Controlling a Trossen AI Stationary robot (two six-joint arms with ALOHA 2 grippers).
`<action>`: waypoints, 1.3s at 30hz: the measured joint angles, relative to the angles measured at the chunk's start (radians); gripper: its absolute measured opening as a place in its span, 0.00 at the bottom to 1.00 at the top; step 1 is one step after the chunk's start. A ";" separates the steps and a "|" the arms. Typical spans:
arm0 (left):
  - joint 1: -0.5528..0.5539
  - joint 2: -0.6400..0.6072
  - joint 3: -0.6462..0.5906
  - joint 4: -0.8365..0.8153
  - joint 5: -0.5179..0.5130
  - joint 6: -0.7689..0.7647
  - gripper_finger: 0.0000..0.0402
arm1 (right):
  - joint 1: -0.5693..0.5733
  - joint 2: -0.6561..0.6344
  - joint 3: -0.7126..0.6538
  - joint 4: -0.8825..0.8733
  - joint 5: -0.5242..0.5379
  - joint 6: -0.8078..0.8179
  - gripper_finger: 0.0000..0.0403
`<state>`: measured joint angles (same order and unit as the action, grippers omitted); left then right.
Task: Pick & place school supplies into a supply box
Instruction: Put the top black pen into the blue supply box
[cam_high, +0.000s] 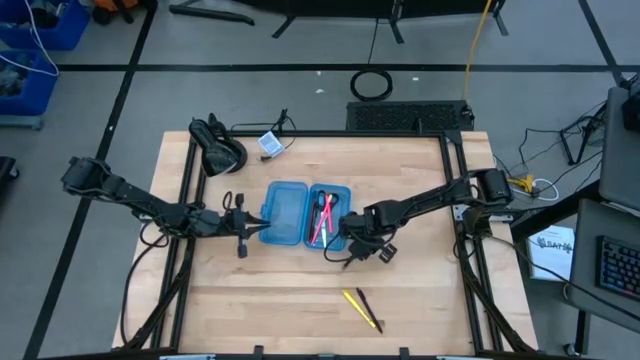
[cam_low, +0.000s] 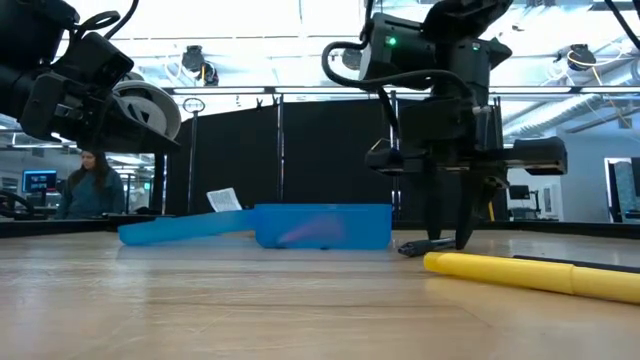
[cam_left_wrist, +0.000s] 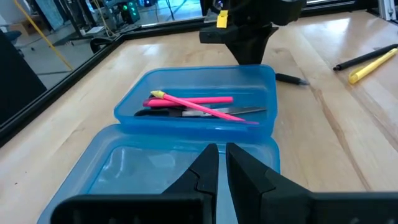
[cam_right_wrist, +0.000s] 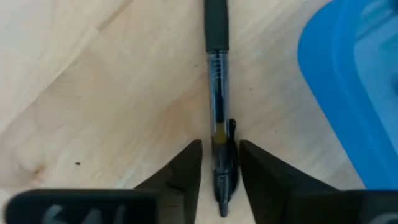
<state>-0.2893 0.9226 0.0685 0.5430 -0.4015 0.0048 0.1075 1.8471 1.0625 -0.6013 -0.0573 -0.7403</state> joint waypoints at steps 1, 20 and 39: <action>0.000 0.000 0.000 0.000 0.000 0.000 0.09 | 0.001 0.000 -0.010 0.003 -0.003 -0.003 0.23; 0.000 0.000 0.000 0.011 0.000 0.010 0.09 | 0.065 0.005 0.004 -0.027 0.048 0.002 0.04; 0.000 0.000 0.000 0.011 0.000 0.003 0.09 | 0.077 -0.027 0.149 -0.132 0.090 0.040 0.01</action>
<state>-0.2894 0.9226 0.0685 0.5544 -0.4019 0.0074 0.1848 1.8199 1.2110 -0.7334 0.0324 -0.7004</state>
